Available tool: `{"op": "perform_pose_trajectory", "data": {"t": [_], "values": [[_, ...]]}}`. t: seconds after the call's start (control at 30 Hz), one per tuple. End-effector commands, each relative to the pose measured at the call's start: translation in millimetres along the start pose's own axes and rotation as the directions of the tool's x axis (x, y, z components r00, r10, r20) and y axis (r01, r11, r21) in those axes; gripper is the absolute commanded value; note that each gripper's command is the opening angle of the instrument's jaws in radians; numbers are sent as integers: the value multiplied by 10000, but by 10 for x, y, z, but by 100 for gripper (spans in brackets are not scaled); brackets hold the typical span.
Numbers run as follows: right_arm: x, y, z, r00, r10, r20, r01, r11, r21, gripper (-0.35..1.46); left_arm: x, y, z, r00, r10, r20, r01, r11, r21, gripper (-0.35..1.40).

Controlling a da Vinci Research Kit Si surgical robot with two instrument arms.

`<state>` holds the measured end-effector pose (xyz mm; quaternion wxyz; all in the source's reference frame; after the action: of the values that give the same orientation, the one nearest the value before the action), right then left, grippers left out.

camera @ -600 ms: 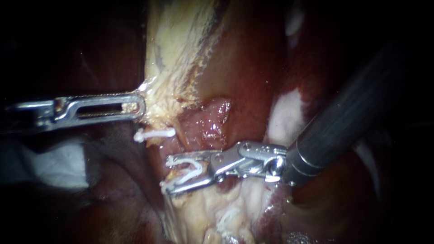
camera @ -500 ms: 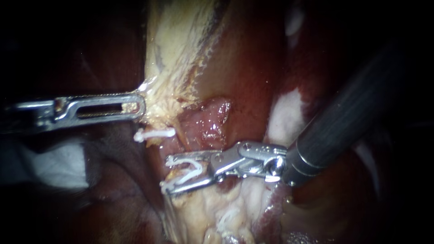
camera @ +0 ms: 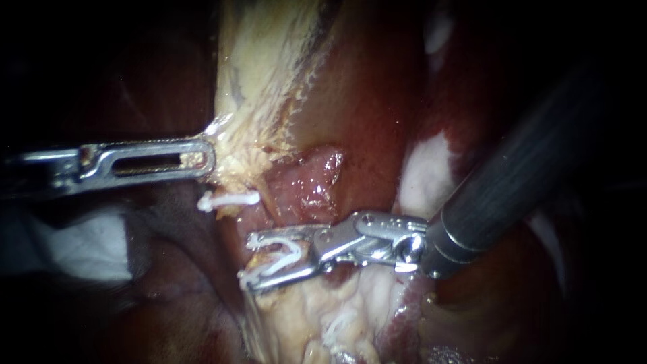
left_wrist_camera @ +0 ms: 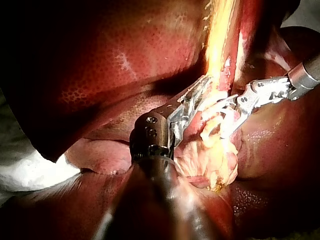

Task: Clipping first clip right tube

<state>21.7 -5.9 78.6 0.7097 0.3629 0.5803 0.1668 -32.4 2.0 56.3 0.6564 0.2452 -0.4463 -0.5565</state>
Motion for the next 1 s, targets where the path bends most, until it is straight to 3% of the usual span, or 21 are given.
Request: {"op": "perform_pose_trajectory", "data": {"t": [0.03, 0.2, 0.47, 0.6, 0.73, 1.0], "values": [[1, -1, 0, 10000, 6, -2, -6, 10000, 0, 54, 0, 0, 0, 10000, 5, 6, -5, 10000, -13, -35], [13, -8, -5, 10000, 16, -33, -16, 10000, 38, 55, 0, 1, -2, 10000, 6, 1, -6, 10000, -6, -35], [70, -37, -50, 9995, -212, -235, 215, 9997, 97, 55, 0, 1, -4, 10000, 6, 9, -6, 10000, -23, -35], [92, -40, -82, 9991, -263, -328, 261, 9996, -47, 54, 0, 1, -4, 10000, 5, 8, -5, 10000, -22, -35], [90, -32, -93, 9992, -241, -332, 238, 9997, -81, 54, -1, 1, -4, 10000, 3, 7, -3, 10000, -21, -35], [62, -18, -78, 9988, -412, -260, 407, 9990, -178, 54, -1, -1, -6, 10000, -5, 6, 5, 10000, -25, -35]]}}
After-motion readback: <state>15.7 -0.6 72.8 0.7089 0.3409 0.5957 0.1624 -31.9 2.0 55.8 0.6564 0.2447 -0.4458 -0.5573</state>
